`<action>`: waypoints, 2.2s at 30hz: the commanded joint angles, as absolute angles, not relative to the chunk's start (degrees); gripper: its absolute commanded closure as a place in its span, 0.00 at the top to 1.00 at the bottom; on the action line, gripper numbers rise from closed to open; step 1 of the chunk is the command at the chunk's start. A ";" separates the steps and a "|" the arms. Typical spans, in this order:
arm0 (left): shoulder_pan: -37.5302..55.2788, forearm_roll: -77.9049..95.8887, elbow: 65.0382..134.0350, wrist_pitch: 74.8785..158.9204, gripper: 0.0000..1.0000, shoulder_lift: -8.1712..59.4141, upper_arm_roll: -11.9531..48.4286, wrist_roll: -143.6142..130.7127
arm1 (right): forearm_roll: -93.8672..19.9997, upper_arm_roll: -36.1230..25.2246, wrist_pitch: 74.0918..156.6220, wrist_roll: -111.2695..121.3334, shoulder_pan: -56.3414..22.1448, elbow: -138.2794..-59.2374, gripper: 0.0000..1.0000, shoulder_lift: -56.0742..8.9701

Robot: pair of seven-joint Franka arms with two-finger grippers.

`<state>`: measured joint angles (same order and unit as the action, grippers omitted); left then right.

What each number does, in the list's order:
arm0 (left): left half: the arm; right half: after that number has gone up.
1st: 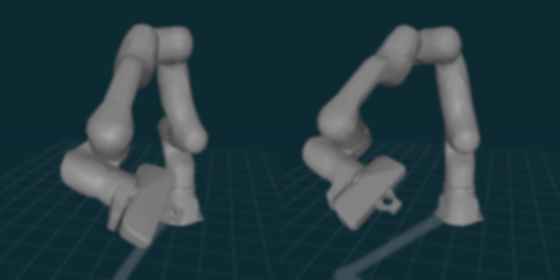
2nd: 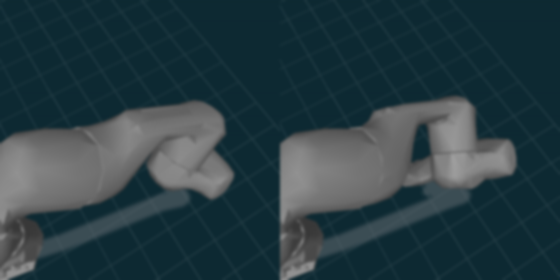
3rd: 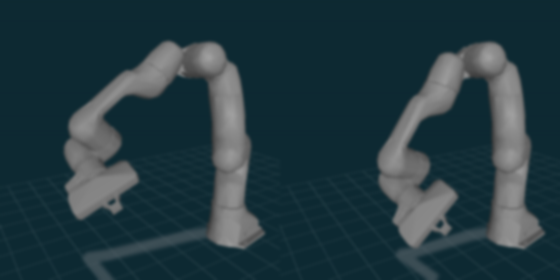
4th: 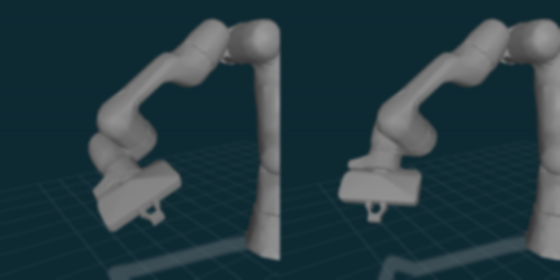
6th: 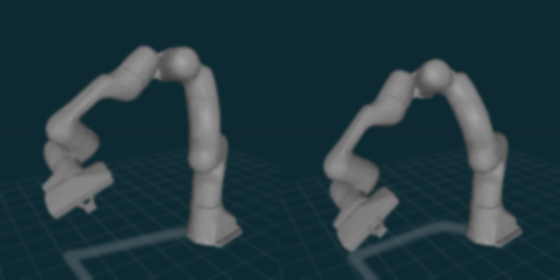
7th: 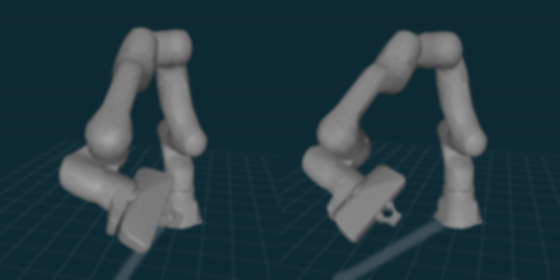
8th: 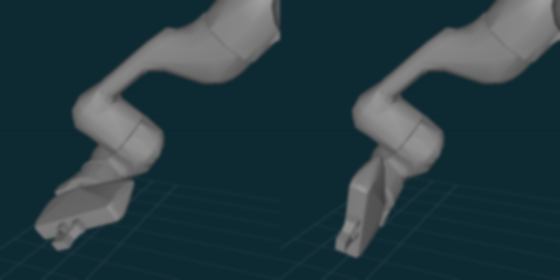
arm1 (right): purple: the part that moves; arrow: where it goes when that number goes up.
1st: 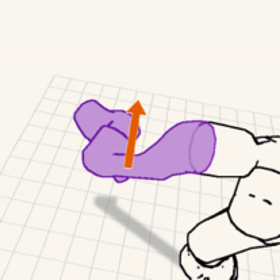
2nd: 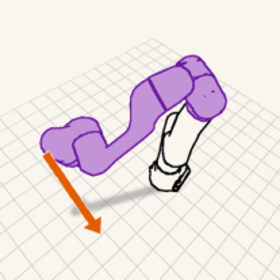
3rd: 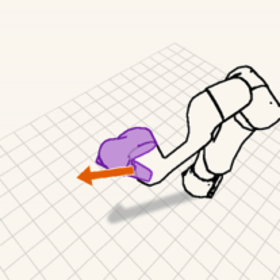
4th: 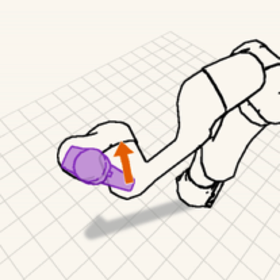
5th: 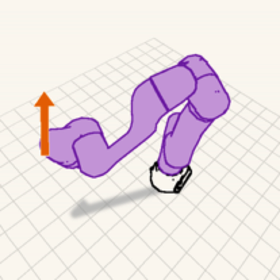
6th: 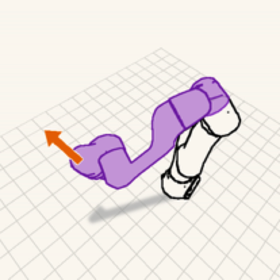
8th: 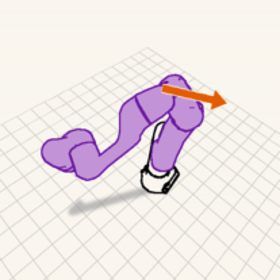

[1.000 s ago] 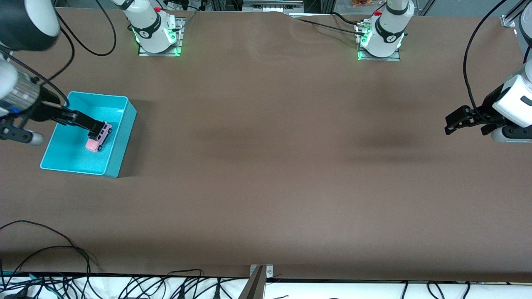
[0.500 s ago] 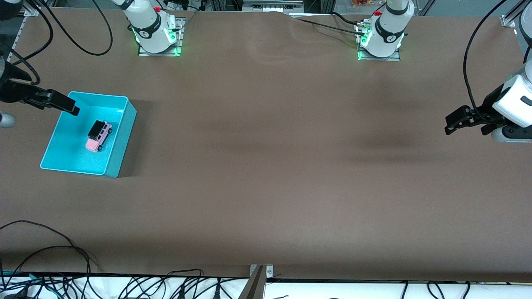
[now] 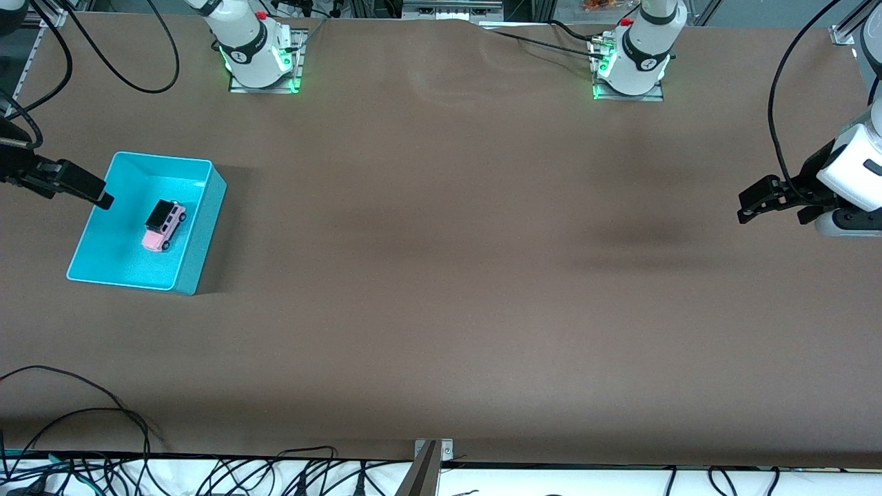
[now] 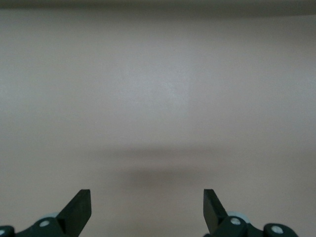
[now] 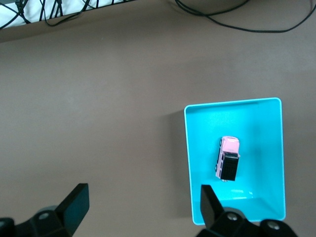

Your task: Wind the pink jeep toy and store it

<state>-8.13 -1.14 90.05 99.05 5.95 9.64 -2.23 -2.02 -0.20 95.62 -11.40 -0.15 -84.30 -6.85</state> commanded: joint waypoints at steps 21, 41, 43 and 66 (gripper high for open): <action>-8.35 -0.53 90.62 99.49 1.00 5.54 9.58 -2.20 | -0.36 0.61 96.42 -3.16 0.18 -92.46 1.00 -1.58; -8.35 -0.53 90.62 99.49 1.00 5.54 9.67 -2.20 | 0.00 1.58 89.74 -0.44 0.09 -90.27 1.00 -1.75; -8.35 -0.53 90.62 99.49 1.00 5.54 9.58 -2.20 | 0.09 1.84 89.82 -0.53 -0.09 -90.09 1.00 -2.11; -8.35 -0.53 90.62 99.49 1.00 5.54 9.67 -2.20 | -0.53 2.20 89.74 -0.70 -0.53 -89.91 1.00 -1.76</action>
